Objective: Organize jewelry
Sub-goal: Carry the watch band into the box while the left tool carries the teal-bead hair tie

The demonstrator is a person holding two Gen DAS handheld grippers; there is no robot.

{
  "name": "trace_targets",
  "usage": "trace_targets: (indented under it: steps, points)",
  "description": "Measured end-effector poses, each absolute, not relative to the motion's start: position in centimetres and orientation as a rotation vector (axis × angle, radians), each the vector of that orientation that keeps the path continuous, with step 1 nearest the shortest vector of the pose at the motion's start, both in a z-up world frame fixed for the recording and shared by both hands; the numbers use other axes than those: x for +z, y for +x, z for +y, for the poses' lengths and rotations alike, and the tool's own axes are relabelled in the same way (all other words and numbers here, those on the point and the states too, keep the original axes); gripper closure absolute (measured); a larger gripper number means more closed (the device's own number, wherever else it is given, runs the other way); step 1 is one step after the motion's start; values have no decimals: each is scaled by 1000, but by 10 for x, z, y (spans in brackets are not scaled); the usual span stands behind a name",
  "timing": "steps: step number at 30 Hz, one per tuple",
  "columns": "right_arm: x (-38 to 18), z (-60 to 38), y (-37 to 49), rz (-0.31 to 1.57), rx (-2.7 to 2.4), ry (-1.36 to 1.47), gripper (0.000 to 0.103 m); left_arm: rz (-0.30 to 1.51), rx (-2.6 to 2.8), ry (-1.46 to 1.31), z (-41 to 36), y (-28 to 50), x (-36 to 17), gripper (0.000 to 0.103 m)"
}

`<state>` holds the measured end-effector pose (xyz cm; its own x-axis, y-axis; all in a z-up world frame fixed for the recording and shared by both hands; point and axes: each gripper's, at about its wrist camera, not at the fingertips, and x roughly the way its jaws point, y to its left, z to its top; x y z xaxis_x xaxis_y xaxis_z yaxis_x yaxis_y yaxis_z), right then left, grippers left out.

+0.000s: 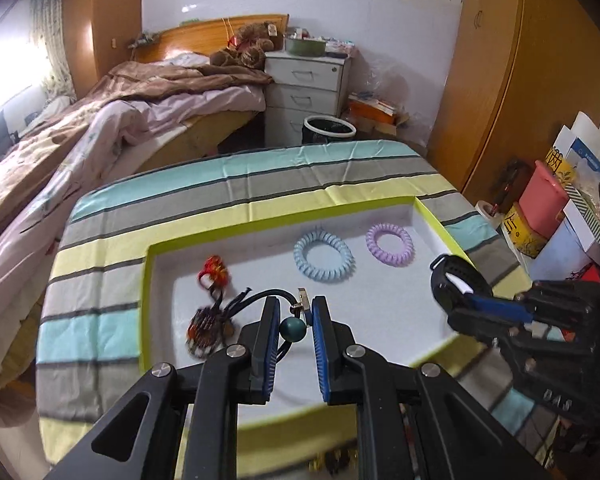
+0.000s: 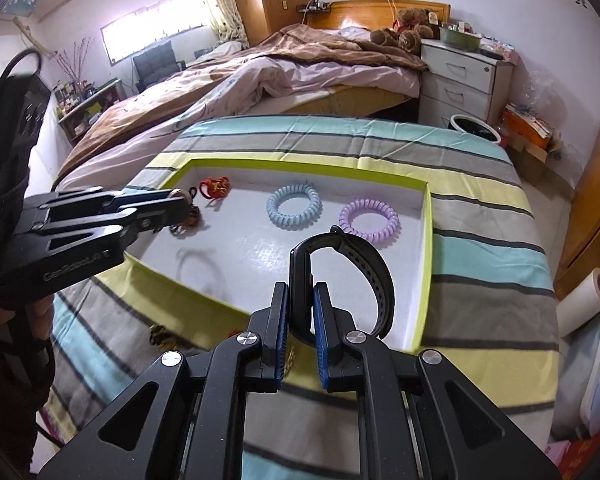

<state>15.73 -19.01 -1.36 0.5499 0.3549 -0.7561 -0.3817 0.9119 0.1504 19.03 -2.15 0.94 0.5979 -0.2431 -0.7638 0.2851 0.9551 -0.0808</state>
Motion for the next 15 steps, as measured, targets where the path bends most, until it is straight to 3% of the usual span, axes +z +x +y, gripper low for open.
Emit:
trace_targets:
  steps: [15]
  points:
    - [-40,-181,196,990,451,-70,90,950,-316,59,-32,256,-20,87]
